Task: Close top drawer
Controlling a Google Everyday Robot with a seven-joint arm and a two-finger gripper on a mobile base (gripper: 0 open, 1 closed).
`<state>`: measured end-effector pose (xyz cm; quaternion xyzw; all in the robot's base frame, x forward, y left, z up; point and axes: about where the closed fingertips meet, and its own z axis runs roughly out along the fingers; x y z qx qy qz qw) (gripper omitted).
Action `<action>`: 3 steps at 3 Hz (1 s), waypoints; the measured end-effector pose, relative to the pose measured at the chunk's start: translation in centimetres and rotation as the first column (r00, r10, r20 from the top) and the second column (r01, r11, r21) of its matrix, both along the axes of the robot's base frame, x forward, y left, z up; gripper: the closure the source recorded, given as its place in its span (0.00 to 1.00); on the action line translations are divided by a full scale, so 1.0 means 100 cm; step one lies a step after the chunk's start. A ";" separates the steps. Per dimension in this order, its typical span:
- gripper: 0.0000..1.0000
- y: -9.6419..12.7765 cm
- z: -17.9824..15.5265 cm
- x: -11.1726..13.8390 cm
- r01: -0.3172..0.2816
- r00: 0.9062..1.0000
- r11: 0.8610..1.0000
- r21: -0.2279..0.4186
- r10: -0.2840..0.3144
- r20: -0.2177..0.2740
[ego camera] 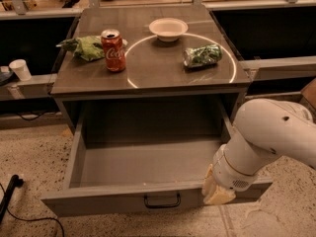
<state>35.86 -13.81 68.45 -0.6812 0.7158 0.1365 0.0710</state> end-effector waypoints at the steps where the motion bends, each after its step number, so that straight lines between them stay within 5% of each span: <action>1: 0.06 0.000 0.000 0.000 0.000 1.000 1.000 0.000 0.000 0.000; 3: 0.00 0.000 0.002 -0.002 0.002 1.000 1.000 0.003 -0.002 0.011</action>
Offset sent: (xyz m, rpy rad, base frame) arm 0.0000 0.0000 0.0000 0.0000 0.0000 0.0000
